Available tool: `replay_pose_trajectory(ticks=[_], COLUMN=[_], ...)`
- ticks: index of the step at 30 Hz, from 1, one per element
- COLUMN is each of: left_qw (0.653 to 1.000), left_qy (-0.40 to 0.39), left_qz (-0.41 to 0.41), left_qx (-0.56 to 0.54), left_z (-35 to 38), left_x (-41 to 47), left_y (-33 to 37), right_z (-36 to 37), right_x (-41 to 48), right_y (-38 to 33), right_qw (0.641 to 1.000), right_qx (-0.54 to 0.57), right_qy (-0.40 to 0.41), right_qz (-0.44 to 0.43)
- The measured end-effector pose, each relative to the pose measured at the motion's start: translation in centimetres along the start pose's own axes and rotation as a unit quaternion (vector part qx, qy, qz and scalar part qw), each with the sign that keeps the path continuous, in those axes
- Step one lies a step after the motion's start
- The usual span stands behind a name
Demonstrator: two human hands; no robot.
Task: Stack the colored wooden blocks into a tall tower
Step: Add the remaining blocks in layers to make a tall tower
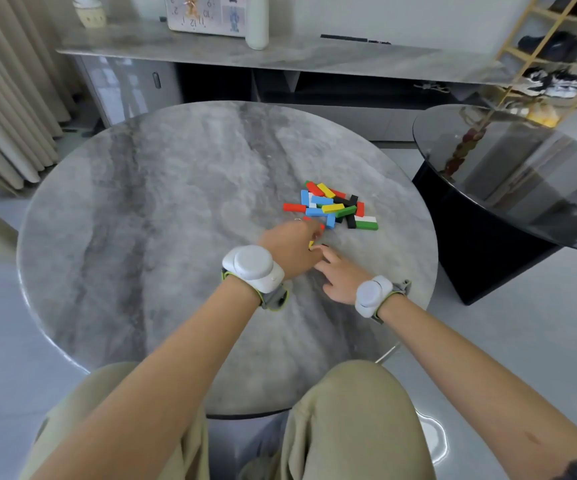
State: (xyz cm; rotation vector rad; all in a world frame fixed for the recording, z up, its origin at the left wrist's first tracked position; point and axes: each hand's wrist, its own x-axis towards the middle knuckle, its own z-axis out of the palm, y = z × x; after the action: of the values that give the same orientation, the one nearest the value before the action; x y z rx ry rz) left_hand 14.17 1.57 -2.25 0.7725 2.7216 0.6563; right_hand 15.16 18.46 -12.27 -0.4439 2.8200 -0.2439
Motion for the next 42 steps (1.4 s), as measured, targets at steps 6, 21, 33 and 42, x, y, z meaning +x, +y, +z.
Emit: replay_pose_trajectory(ticks=[6,21,33,42], left_qw=[0.986,0.978,0.981,0.978], left_qy=[-0.113,-0.053,0.024,0.06], left_qz=[-0.083,-0.142,-0.119,-0.18], left_qx=[0.089,0.145,0.152,0.086], left_z=[4.9,10.4,10.0,11.1], left_x=[1.4,5.8,4.2,0.7], left_y=[1.9,1.7,2.9,1.6], right_z=[-0.5,-2.9,-1.9,-1.5], right_x=[-0.4,4.2,-0.1,-0.9], right_y=[0.6,3.6,4.3,3.3], right_qw=[0.991,0.997,0.977,0.917], right_qx=[0.131,-0.028,0.053,0.228], right_qy=[0.038,-0.006,0.125,0.187], right_qz=[0.002,0.068,0.167,0.269])
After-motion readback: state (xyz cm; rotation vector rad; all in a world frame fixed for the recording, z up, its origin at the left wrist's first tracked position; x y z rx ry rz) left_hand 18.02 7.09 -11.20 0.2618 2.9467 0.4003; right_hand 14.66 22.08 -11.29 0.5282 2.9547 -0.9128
